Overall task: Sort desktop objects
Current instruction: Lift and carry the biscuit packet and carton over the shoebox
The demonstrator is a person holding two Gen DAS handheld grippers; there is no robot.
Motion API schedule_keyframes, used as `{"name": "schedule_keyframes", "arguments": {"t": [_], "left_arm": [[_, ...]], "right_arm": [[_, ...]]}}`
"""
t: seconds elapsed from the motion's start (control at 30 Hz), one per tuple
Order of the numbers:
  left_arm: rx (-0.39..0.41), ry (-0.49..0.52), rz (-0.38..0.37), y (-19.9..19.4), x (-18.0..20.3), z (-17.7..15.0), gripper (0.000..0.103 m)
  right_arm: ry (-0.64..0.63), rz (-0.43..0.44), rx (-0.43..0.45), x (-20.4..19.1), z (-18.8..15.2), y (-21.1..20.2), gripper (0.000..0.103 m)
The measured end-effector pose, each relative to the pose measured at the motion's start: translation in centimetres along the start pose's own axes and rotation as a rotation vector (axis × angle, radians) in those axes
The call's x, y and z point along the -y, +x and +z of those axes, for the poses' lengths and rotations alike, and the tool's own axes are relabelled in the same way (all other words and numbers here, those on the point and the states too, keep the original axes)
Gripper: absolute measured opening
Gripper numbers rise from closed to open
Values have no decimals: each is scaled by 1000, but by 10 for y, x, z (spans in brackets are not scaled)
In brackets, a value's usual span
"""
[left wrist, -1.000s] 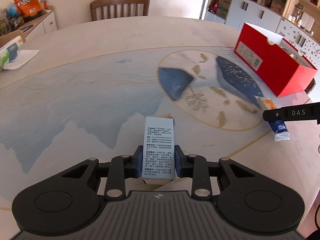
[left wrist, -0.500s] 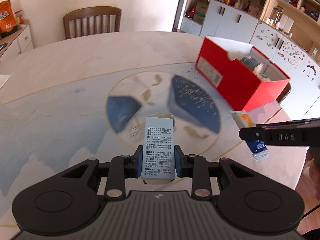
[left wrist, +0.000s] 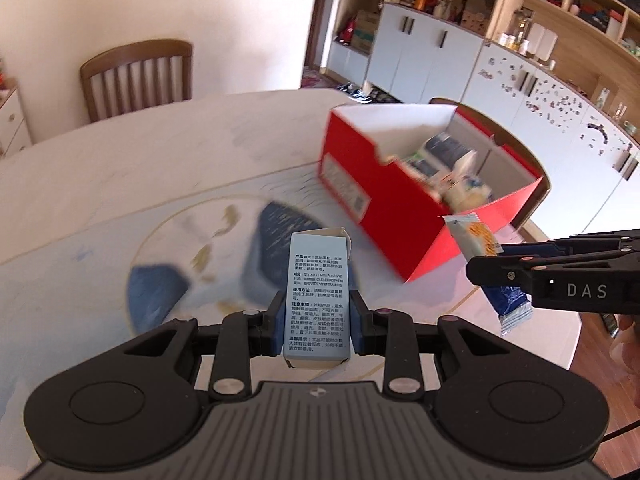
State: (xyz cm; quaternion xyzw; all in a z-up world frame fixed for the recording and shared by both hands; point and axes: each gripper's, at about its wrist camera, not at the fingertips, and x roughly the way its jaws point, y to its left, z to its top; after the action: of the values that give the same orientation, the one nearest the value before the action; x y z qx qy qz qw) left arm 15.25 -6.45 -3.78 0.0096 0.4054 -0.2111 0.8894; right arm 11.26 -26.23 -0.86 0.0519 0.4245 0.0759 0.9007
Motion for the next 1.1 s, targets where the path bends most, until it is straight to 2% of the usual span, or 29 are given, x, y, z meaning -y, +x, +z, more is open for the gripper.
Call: {"name": "schedule_keyframes", "arguments": {"t": [0.7,1.1], "left_arm": [[90,104,-60,53,100,96,29],[34,123,-47,114,126,138,29]], "right_arm": [[25,-59,86,116,57,-11,36],[-42,-66,90,143,89,11,36]]}}
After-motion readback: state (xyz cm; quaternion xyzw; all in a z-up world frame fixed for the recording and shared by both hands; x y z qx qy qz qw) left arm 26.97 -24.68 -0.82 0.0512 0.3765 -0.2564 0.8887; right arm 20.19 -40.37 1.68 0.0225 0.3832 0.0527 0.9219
